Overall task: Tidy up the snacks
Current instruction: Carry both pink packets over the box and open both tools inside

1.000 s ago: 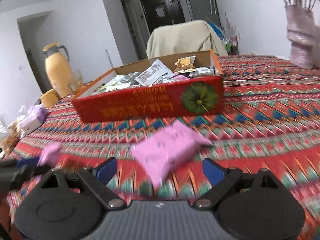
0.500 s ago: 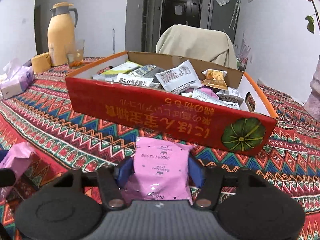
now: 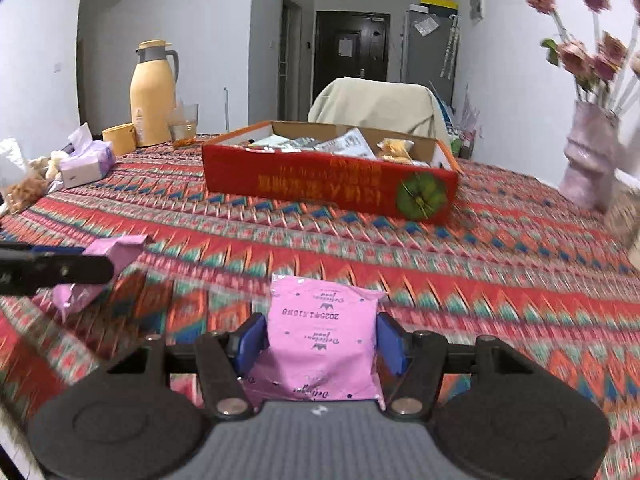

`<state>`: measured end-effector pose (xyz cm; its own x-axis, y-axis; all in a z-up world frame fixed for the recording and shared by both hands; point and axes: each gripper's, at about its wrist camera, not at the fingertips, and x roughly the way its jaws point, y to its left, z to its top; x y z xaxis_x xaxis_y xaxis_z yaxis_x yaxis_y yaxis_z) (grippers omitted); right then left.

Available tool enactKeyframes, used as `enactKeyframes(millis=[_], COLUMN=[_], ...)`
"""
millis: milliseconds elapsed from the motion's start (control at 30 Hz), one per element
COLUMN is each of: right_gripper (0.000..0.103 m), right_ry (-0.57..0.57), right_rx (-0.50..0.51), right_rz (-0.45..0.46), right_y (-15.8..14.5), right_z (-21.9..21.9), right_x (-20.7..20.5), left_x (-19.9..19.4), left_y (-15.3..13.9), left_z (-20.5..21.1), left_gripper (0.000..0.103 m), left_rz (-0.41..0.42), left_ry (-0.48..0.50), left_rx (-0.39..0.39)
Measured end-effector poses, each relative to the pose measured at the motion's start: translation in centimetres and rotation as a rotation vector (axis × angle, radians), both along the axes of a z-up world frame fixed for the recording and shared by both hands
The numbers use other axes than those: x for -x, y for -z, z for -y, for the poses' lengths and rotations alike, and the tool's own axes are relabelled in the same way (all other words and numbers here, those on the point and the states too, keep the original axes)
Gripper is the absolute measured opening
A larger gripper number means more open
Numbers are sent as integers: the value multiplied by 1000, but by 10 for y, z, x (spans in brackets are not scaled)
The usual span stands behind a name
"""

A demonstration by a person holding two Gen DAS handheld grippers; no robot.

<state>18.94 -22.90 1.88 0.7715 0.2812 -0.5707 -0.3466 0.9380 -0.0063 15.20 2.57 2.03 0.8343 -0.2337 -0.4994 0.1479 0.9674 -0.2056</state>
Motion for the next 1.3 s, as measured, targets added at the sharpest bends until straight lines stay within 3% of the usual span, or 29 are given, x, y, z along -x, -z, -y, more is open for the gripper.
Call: enactKeyframes(millis=[367, 833, 1067, 1233, 1300], right_gripper=[60, 60, 60, 60, 60], right_ry=[1, 15, -60, -139, -130], right_rx=[-76, -131, -140, -137, -121], right_rz=[41, 43, 85, 164, 180], right_y=[1, 7, -17, -57, -70], right_z=[35, 54, 57, 59, 59], right_x=[39, 33, -3, -64, -101], left_x=[12, -5, -62, -141, -181], left_y=[-15, -20, -66, -104, -111], left_z=[51, 64, 65, 72, 77], left_gripper=[63, 63, 63, 63, 63], left_rz=[22, 12, 91, 133, 115], left_ry=[46, 53, 72, 51, 34], left_rx=[-69, -85, -63, -90, -97])
